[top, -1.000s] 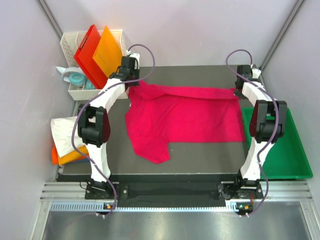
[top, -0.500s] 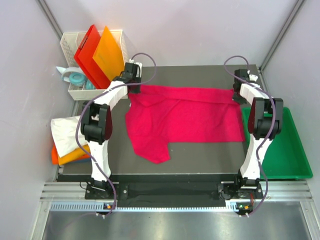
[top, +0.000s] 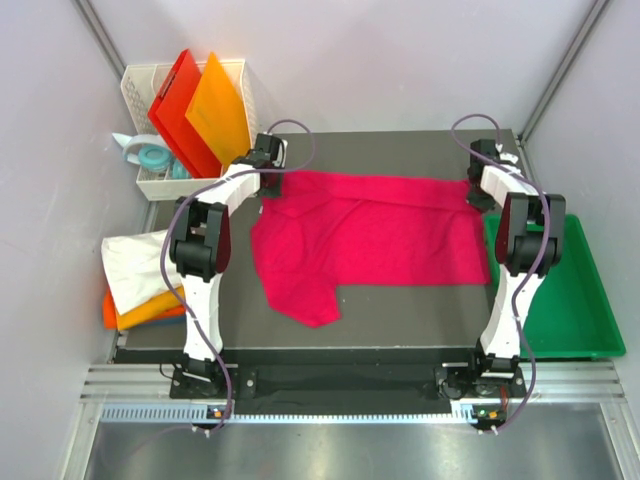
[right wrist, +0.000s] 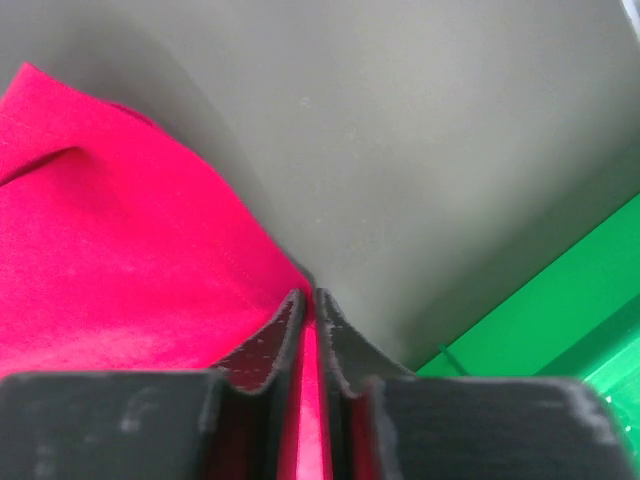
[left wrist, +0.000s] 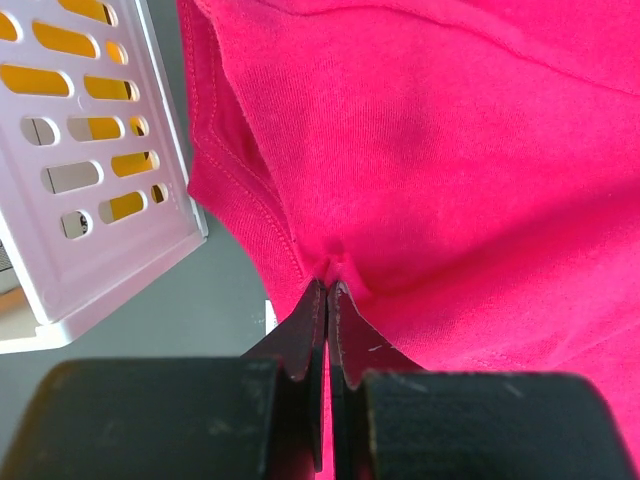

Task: Fold and stack the t-shirts

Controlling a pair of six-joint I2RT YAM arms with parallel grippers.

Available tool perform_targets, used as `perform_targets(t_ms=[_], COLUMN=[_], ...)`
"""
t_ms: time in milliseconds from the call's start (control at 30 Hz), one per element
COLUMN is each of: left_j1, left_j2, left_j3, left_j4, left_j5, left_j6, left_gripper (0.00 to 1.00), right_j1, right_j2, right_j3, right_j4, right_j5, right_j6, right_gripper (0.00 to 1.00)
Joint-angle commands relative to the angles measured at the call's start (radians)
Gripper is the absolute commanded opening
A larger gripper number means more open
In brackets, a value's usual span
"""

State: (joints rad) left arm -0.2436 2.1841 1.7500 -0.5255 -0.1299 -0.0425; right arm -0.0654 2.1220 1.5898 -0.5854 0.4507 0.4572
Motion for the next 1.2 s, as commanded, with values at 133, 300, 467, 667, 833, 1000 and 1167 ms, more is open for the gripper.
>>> perform_targets(t_ms=[133,300,467,667,833,1000,1167], left_j1=[0.004,0.004,0.004,0.001,-0.006,-0.006,-0.006], left_j2=[-0.066,-0.176,-0.236,-0.253,-0.231,-0.224,-0.207], left_j3=[0.005,-0.049,-0.053,-0.093,-0.142,-0.178,-0.182], left_j4=[0.005,0.094,0.131,0.117,0.122,0.162,0.153], left_j5=[0.024,0.068,0.159,0.205,0.248,0.219,0.216], left_j6=[0.015,0.009,-0.046,-0.057,-0.022,-0.042,-0.054], left_gripper=[0.24,0.68,0.70,0.66,0.65,0.66,0.63], right_j1=[-0.020,0.001,0.053,0.203,0.312,0.372,0.412], right_j2=[-0.088,-0.157,-0.230,-0.313,-0.367,-0.399,-0.430], right_j3=[-0.013,0.007,-0.004,-0.111,-0.220,-0.290,-0.313], right_j4=[0.104,0.176,0.211,0.236,0.248,0.245,0.233], right_j5=[-0.038,-0.121,-0.269,-0.360,-0.356,-0.333,-0.299], right_j6=[0.005,-0.020,-0.032,-0.054,-0.034,-0.018,-0.015], right_gripper=[0.71,0.91,0.93,0.89,0.88,0.88,0.88])
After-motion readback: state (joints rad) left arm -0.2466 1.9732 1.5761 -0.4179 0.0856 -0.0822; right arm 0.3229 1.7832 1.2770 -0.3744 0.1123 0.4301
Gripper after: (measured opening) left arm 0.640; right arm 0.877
